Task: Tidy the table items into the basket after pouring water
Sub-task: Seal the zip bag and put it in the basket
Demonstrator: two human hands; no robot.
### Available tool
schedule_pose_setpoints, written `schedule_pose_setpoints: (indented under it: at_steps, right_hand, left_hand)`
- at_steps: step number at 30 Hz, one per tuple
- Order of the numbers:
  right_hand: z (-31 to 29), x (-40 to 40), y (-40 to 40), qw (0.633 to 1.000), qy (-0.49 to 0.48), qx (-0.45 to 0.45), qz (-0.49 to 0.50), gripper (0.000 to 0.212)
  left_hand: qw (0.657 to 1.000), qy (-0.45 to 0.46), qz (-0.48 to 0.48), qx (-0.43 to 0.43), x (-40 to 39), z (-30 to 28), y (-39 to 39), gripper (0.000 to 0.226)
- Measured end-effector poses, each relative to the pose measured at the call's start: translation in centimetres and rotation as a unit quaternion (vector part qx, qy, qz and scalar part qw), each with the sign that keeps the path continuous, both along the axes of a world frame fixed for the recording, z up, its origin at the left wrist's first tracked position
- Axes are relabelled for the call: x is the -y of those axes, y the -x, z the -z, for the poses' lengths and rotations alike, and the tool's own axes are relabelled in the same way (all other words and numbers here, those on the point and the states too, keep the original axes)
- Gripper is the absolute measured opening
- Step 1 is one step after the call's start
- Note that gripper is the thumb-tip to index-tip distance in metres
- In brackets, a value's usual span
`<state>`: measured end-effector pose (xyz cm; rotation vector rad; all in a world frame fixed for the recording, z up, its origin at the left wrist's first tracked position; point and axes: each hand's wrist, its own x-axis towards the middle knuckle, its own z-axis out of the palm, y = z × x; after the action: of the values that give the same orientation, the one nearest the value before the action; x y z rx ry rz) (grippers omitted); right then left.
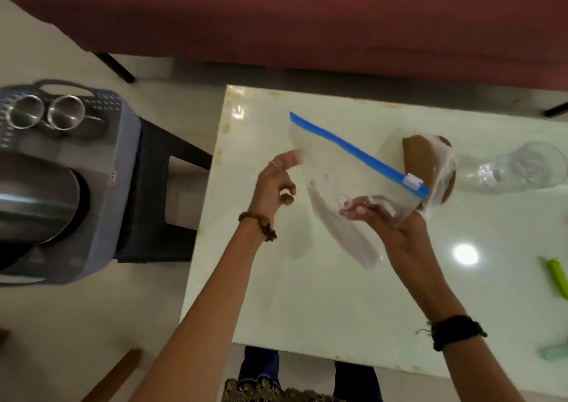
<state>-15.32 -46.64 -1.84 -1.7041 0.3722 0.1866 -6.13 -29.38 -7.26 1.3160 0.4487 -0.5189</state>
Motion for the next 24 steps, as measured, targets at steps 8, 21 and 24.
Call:
schedule_pose_setpoints:
  at_steps: [8,21,24]
  right_hand:
    - [-3.0,-6.5,-5.1,0.991,-0.038,0.034,-0.122,0.017]
    - [-4.0,-28.1,-16.2,0.959,-0.051,0.110,-0.256,0.016]
    - [-2.6,-31.9,-18.1,0.957,-0.056,0.125,-0.257,0.015]
  left_hand:
    - [0.997,0.010,-0.003,0.080,-9.5,-2.8,-1.0,0.031]
    - [0.875,-0.217,-0.373,0.220,-27.4,-7.6,-4.0,0.019]
    - [0.847,-0.259,-0.424,0.191,-29.1,-7.1,-5.6,0.025]
